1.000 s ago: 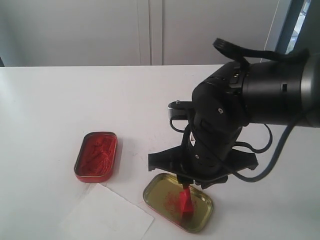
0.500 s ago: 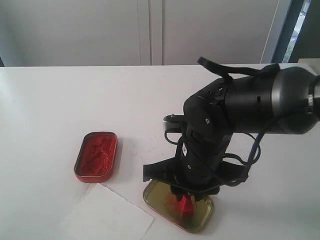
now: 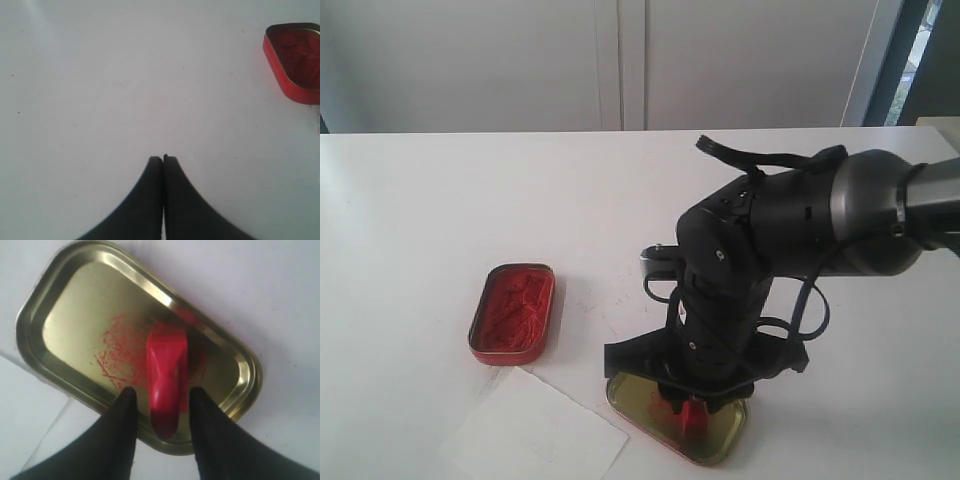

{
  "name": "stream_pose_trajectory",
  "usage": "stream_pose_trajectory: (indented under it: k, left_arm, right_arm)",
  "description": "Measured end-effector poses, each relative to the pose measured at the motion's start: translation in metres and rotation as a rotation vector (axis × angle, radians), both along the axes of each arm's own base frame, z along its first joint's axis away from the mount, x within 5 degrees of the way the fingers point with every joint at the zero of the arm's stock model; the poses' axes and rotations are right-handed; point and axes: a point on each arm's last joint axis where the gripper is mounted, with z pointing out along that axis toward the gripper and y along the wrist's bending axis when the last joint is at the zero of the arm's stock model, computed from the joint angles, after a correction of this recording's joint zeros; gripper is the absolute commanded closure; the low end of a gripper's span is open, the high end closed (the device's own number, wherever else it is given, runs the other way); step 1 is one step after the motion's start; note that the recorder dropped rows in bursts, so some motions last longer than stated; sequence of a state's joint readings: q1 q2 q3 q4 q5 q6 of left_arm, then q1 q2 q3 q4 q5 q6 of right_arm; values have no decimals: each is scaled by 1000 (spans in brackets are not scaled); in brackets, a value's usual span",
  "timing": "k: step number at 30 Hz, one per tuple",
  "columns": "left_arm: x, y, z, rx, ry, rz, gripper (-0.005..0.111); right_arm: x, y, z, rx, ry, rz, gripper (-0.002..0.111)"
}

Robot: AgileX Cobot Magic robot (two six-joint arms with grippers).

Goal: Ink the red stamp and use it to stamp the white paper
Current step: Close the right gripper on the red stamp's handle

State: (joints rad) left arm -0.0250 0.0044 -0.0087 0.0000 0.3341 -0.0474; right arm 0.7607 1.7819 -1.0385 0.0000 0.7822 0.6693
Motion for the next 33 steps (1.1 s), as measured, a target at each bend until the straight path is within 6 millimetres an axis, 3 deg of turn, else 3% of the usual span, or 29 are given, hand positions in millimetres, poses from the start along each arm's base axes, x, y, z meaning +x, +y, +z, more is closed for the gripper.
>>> stream_pose_trajectory:
  k: [7, 17, 29, 33]
  left_arm:
    - [0, 0, 0, 0, 0, 0, 107]
    - [0, 0, 0, 0, 0, 0, 107]
    - [0, 0, 0, 0, 0, 0, 107]
    - [0, 0, 0, 0, 0, 0, 107]
  right_arm:
    - [0, 0, -5, -11, 11, 2, 77]
    - [0, 0, -5, -11, 11, 2, 108]
    - [0, 0, -5, -11, 11, 2, 108]
    - [0, -1, 5, 6, -17, 24, 108]
